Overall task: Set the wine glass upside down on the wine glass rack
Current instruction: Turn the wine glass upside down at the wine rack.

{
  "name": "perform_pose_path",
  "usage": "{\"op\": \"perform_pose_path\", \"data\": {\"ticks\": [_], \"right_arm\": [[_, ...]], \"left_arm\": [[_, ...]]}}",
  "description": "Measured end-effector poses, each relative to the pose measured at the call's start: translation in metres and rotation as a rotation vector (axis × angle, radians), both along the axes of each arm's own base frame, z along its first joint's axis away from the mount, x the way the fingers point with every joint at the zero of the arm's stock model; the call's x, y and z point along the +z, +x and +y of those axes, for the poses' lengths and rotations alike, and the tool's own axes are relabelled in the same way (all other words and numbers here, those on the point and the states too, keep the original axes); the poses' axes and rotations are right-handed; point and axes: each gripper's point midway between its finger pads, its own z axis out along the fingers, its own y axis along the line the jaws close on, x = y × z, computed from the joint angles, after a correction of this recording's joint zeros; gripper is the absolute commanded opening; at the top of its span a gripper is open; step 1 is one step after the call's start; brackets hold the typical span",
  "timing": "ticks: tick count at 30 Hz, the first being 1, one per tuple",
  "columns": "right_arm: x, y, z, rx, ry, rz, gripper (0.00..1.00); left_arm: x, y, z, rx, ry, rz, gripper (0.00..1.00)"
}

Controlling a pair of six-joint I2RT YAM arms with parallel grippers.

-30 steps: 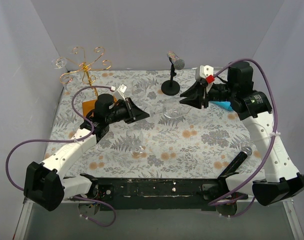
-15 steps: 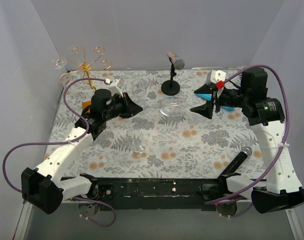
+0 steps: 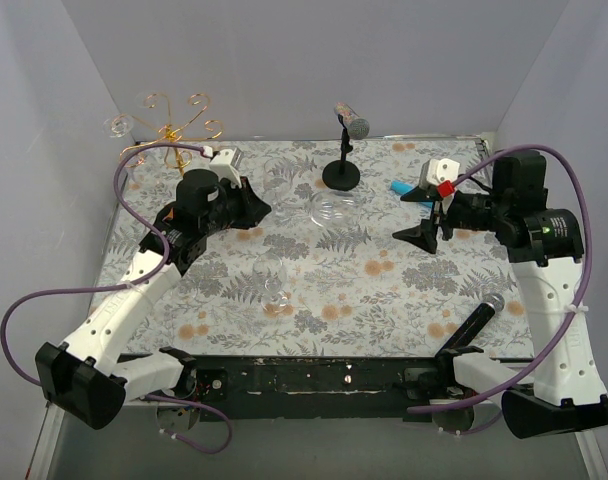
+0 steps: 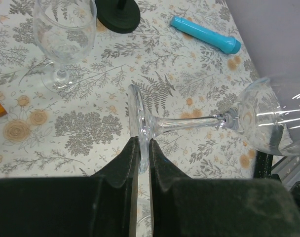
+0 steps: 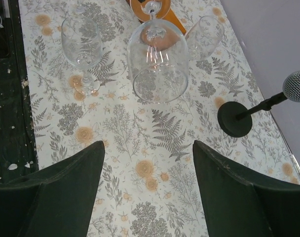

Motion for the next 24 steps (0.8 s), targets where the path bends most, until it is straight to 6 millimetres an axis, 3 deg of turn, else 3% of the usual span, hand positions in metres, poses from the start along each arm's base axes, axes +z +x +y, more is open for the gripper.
{"op": "perform_pose_path", "data": {"ticks": [12, 24], "right_arm": [[-0.006, 0.001, -0.017, -0.073, -0.027, 0.042, 0.8], [0.047, -0.006, -0.019, -0.077, -0.006, -0.057, 0.8]], "left_arm": [[0.013, 0.007, 0.015, 0.031, 0.098, -0.072, 0.0], [0.039, 0.014, 0.022, 0.032, 0.162, -0.175, 0.0]]}}
